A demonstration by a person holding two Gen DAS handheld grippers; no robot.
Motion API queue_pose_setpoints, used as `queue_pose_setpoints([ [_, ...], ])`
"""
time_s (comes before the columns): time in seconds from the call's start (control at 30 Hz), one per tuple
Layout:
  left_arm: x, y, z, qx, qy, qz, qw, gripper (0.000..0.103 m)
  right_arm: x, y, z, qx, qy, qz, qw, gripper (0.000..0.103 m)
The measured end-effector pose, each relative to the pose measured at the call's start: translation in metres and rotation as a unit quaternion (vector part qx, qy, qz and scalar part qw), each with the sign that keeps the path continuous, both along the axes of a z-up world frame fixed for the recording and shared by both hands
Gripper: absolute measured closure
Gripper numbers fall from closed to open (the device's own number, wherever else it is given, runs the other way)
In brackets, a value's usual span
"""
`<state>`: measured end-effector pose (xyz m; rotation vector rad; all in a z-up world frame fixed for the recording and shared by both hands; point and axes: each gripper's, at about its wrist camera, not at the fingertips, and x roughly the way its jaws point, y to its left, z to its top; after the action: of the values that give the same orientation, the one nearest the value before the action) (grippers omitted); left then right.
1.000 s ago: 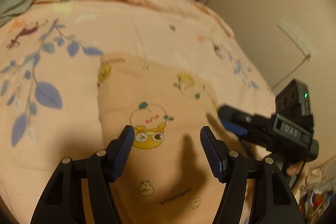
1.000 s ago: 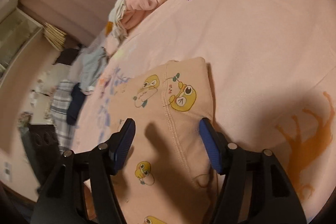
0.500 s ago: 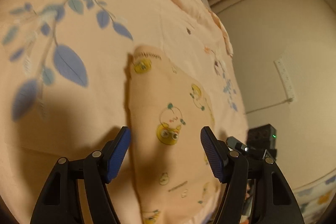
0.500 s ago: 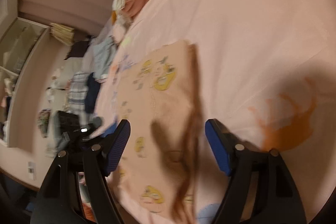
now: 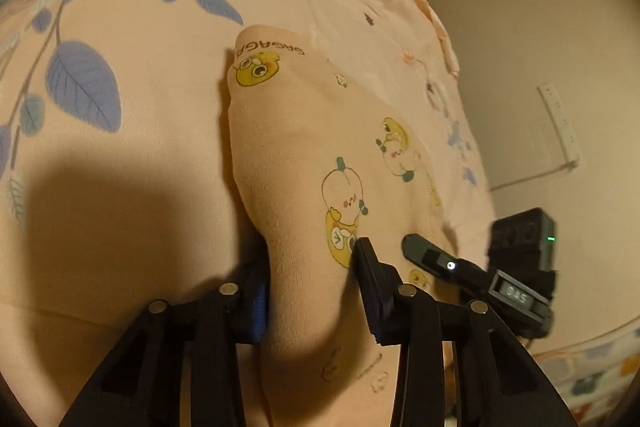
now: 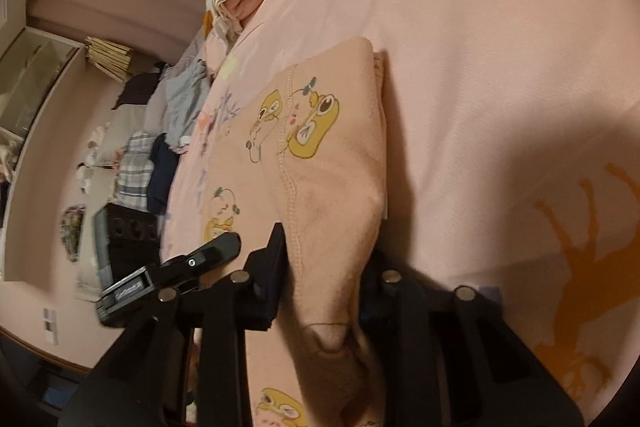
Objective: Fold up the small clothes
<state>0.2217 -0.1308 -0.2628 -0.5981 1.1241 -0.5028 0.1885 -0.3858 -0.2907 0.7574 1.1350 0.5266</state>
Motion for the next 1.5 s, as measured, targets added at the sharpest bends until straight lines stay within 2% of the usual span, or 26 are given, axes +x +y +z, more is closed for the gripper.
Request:
queue_pose_setpoints([
  [0.1, -0.002, -0.001, -0.001, 0.007, -0.008, 0.006, 0.9999, 0.065, 0.001, 0.004, 0.002, -0.018, -0.013, -0.012, 1.000, 0.078],
  [0.3, -0.003, -0.004, 0.002, 0.022, -0.017, 0.002, 0.9996, 0.066, 0.001, 0.003, 0.002, -0.017, -0.020, -0.025, 0.999, 0.078],
  [0.47, -0.001, -0.015, 0.016, 0.052, -0.032, -0.010, 0.9981, 0.074, 0.000, 0.001, 0.006, -0.004, -0.022, -0.023, 0.999, 0.079],
  [0.57, -0.013, -0.012, 0.034, 0.046, -0.066, -0.024, 0.9964, 0.079, -0.003, -0.001, 0.014, 0.008, -0.031, -0.023, 0.999, 0.081],
  [0.67, -0.027, -0.008, 0.061, 0.035, -0.108, -0.038, 0.9928, 0.080, -0.011, -0.001, 0.038, 0.035, -0.066, -0.017, 0.997, 0.081],
  [0.83, -0.046, 0.009, 0.107, 0.012, -0.165, -0.016, 0.9862, 0.080, -0.032, 0.013, 0.097, 0.030, -0.143, -0.013, 0.989, 0.081],
  [0.9, -0.051, 0.015, 0.117, 0.008, -0.180, -0.004, 0.9836, 0.084, -0.036, 0.018, 0.107, 0.037, -0.164, -0.013, 0.986, 0.081],
  [0.97, -0.055, 0.024, 0.123, 0.004, -0.183, 0.004, 0.9831, 0.084, -0.038, 0.023, 0.114, 0.052, -0.170, -0.011, 0.984, 0.081],
  [1.07, -0.063, 0.034, 0.130, 0.019, -0.197, 0.007, 0.9802, 0.084, -0.038, 0.032, 0.121, 0.066, -0.186, 0.001, 0.980, 0.081],
  [1.17, -0.066, 0.048, 0.131, 0.010, -0.199, 0.021, 0.9798, 0.084, -0.034, 0.045, 0.128, 0.071, -0.198, 0.019, 0.977, 0.082],
  [1.5, -0.079, 0.114, 0.138, -0.006, -0.204, 0.069, 0.9766, 0.087, -0.017, 0.110, 0.140, 0.069, -0.188, 0.066, 0.977, 0.082],
])
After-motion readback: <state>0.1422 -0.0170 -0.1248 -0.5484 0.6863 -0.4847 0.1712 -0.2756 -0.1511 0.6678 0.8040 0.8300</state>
